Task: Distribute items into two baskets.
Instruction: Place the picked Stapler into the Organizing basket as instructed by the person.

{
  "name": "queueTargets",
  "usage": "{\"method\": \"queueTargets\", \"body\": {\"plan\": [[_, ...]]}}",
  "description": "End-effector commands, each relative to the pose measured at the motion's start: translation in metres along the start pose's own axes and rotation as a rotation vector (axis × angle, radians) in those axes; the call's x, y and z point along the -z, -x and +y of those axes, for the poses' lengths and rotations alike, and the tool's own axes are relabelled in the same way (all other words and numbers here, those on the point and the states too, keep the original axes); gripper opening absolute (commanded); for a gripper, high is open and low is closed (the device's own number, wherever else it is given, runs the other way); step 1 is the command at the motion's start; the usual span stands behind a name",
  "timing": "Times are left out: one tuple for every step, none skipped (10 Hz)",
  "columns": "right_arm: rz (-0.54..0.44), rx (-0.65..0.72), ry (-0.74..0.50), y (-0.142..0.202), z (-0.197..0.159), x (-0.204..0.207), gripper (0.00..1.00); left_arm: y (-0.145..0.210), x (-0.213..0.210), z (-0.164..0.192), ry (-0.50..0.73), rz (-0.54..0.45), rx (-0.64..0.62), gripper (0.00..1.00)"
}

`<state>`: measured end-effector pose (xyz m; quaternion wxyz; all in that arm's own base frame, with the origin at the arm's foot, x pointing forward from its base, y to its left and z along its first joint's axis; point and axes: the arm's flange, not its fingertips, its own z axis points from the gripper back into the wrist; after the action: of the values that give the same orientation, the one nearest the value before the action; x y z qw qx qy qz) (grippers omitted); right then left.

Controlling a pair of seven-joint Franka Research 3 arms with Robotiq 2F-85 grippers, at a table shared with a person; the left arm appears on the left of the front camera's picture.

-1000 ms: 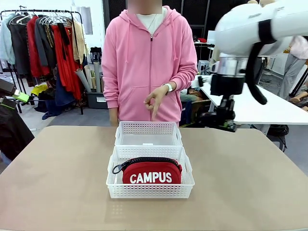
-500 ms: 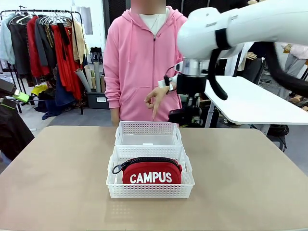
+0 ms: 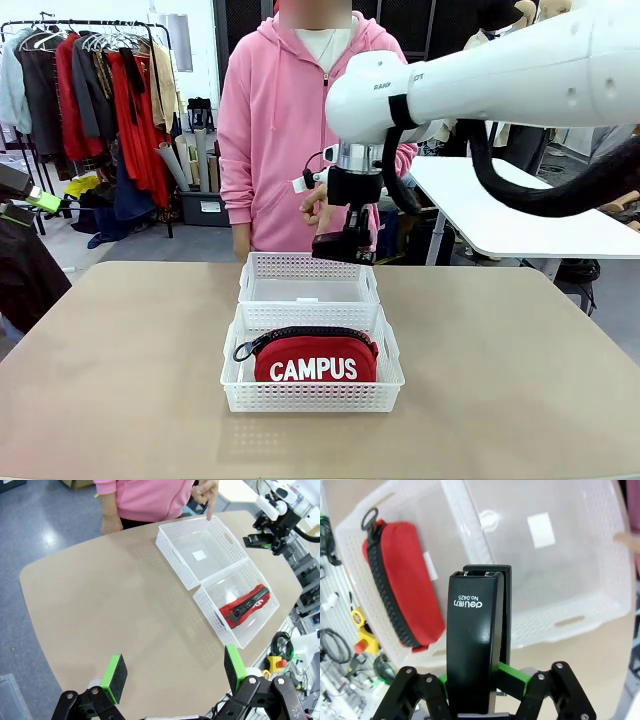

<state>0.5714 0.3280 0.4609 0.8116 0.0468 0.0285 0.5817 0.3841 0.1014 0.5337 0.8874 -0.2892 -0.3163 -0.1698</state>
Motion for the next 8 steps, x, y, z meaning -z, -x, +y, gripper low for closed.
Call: {"method": "queueTargets", "body": {"plan": [[-0.010, -0.075, 0.054, -0.019, -0.011, 0.000, 0.07, 0.001, 0.000, -0.001, 0.005, -0.003, -0.011, 1.00], [-0.004, -0.096, 0.042, -0.025, -0.015, 0.006, 0.07, 0.001, 0.000, -0.001, 0.005, -0.003, -0.011, 1.00], [0.001, -0.106, 0.035, -0.029, -0.018, 0.009, 0.07, 0.001, 0.000, -0.001, 0.005, -0.003, -0.011, 1.00], [0.005, -0.110, 0.029, -0.033, -0.021, 0.012, 0.07, 0.001, 0.000, -0.001, 0.005, -0.003, -0.011, 1.00], [0.013, -0.124, 0.014, -0.036, -0.024, 0.016, 0.07, 0.001, 0.000, -0.001, 0.005, -0.003, -0.011, 1.00], [0.020, -0.133, 0.012, -0.037, -0.026, 0.017, 0.07, 0.001, 0.000, -0.001, 0.005, -0.003, -0.011, 1.00], [0.019, -0.137, 0.006, -0.038, -0.027, 0.018, 0.07, 0.001, 0.000, -0.001, 0.005, -0.003, -0.011, 1.00], [0.011, -0.155, -0.005, -0.037, -0.029, 0.017, 0.07, 0.001, 0.000, -0.001, 0.005, -0.003, -0.011, 1.00]]}}
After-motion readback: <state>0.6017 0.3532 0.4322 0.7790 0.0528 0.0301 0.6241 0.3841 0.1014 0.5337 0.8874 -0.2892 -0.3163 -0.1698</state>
